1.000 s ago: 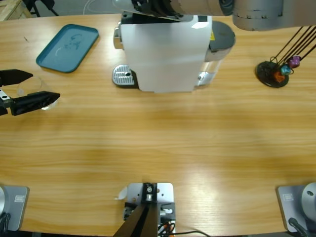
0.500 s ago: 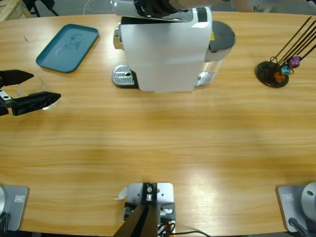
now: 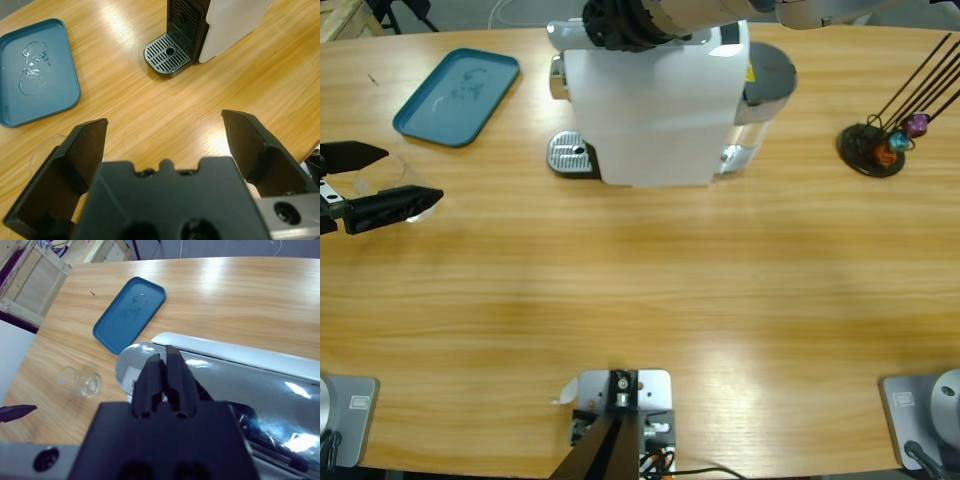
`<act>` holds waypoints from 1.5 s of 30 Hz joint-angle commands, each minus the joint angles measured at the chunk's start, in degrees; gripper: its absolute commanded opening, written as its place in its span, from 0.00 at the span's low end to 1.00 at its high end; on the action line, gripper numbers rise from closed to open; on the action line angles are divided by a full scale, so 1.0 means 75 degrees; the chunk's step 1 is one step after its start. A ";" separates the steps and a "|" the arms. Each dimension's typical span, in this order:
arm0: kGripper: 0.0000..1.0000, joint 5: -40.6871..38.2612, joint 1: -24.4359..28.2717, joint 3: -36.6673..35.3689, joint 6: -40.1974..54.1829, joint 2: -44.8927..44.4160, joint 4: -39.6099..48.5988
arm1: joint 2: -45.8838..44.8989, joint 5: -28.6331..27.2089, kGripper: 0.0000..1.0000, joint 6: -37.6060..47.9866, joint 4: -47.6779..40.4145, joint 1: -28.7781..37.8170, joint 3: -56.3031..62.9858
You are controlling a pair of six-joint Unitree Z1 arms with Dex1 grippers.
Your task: Pour coffee
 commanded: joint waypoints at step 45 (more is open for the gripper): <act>1.00 0.3840 0.0528 0.0835 -0.4973 0.3330 -0.0116 | -0.3469 0.1776 1.00 -0.2911 0.0080 0.0042 0.5398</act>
